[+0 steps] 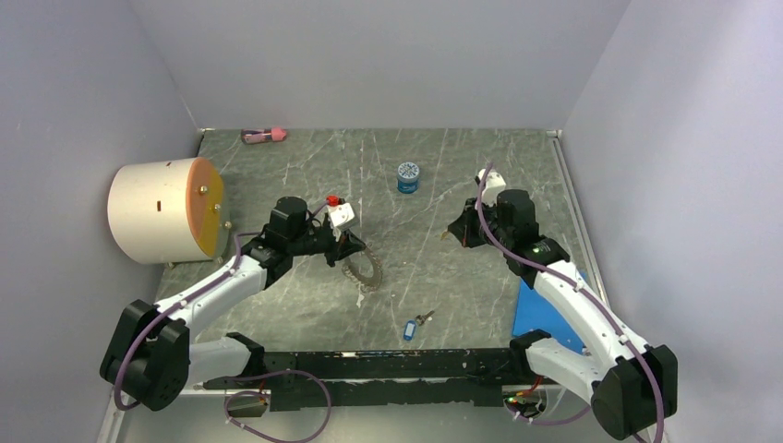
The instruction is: Put the keys on the keyring
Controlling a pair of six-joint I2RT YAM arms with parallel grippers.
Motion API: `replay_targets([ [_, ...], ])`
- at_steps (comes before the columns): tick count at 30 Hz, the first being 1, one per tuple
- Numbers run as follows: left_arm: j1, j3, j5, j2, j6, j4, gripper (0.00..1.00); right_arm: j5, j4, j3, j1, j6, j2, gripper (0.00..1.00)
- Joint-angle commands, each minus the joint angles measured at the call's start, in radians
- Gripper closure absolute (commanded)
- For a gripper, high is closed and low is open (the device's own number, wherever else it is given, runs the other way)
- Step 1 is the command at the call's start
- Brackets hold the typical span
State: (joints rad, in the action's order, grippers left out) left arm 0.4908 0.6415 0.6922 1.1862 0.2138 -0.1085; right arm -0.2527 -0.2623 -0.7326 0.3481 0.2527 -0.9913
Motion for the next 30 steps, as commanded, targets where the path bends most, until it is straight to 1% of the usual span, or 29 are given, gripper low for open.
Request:
replay_targets([
  [1, 0.005, 0.015, 0.040, -0.032, -0.008, -0.048, 0.97, -0.015, 0.100, -0.013, -0.003, 0.004, 0.002, 1.00],
  [8, 0.005, 0.021, 0.046, -0.036, -0.005, -0.034, 0.97, -0.045, 0.111, -0.002, -0.004, -0.014, 0.058, 1.00],
  [13, 0.005, 0.025, 0.053, -0.038, -0.030, -0.029, 0.97, -0.212, 0.131, 0.002, -0.003, -0.086, 0.081, 1.00],
  [16, 0.005, 0.007, 0.077, -0.052, -0.045, -0.062, 0.97, -0.342, 0.126, -0.028, -0.003, -0.119, 0.038, 1.00],
  [19, 0.005, -0.014, 0.099, -0.063, -0.057, -0.097, 0.97, -0.495, 0.121, -0.071, -0.002, -0.127, -0.050, 1.00],
  [21, 0.005, -0.014, 0.116, -0.063, -0.054, -0.095, 0.97, -0.568, 0.134, -0.086, 0.009, -0.126, -0.103, 1.00],
  [25, 0.006, -0.013, 0.125, -0.066, -0.047, -0.087, 0.97, -0.621, 0.189, -0.093, 0.050, -0.117, -0.150, 1.00],
  [30, 0.008, -0.018, 0.137, -0.066, -0.048, -0.093, 0.97, -0.660, 0.177, -0.136, 0.119, -0.156, -0.223, 1.00],
])
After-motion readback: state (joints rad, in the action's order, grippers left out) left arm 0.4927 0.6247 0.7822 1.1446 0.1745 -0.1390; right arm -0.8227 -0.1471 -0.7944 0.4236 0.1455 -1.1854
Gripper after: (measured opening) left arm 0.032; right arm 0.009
